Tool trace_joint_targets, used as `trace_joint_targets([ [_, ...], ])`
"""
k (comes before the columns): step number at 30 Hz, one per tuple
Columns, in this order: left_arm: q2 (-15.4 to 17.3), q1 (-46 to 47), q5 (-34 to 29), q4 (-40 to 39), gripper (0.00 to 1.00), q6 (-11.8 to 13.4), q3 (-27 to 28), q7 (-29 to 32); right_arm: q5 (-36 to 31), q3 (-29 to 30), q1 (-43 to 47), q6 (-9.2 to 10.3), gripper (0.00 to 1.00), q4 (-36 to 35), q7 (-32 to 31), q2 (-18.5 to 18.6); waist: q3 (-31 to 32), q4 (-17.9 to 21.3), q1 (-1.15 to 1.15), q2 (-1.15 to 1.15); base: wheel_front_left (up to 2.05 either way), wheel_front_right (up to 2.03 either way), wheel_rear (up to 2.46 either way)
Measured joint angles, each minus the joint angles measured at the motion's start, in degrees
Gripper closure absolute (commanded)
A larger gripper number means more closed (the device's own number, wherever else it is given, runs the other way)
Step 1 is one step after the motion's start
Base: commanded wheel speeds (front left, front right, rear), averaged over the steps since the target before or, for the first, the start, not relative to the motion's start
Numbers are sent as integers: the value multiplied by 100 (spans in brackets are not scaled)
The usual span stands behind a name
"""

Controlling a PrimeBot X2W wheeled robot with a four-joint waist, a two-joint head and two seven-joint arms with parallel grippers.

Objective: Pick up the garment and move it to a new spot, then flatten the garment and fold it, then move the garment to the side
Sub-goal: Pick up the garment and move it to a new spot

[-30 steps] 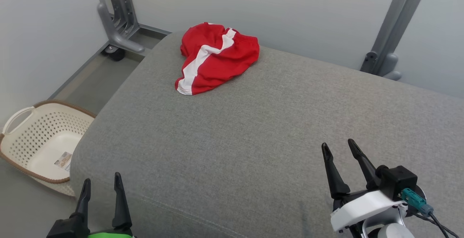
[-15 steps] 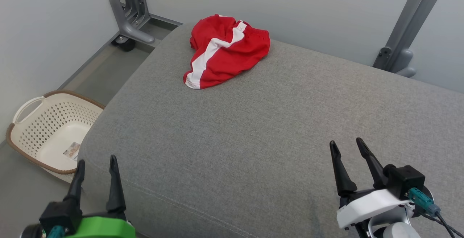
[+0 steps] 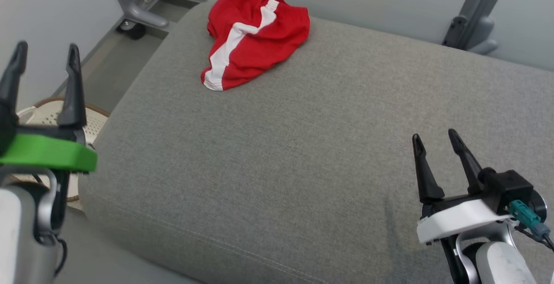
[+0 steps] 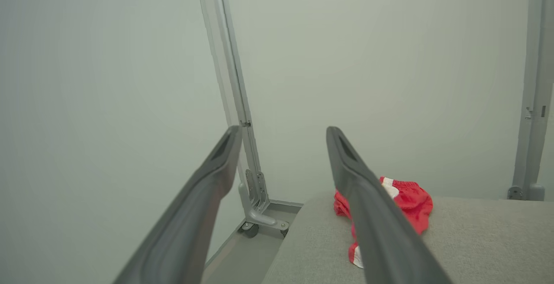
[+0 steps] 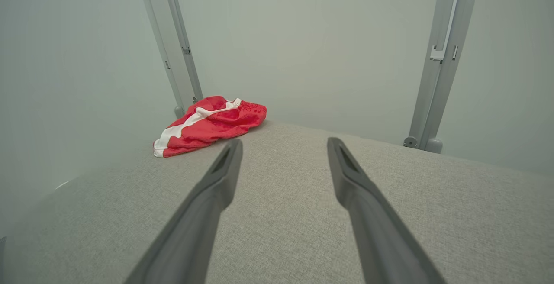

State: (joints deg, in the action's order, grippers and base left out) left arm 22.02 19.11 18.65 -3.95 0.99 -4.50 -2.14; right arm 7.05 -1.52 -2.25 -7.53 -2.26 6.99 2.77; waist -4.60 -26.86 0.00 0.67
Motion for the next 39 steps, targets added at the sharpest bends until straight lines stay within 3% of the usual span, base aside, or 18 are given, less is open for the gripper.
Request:
trace_joint_targets([
  [5, 433, 1111, 56, 593, 0, -314, 0, 503, -140, -31, -248, 0, 0, -310, -137, 1, -487, 275, 0, 0, 0, 0, 0],
  [16, 872, 2922, 159, 2248, 0, -801, -736, 1143, -202, -90, -696, 0, 0, -726, -186, 4, -1549, 1145, 1, 0, 0, 0, 0],
  [28, 1485, 4046, 616, 3711, 0, -837, -1599, 1467, -337, -44, -742, 0, 0, -1051, -96, 11, -2538, 2277, 1, 0, 0, 0, 0],
  [39, 1777, 4384, 672, 4669, 0, -821, -1664, 1430, -320, -138, -743, 0, 0, -1294, 1, 12, -3092, 2943, 0, 0, 0, 0, 0],
])
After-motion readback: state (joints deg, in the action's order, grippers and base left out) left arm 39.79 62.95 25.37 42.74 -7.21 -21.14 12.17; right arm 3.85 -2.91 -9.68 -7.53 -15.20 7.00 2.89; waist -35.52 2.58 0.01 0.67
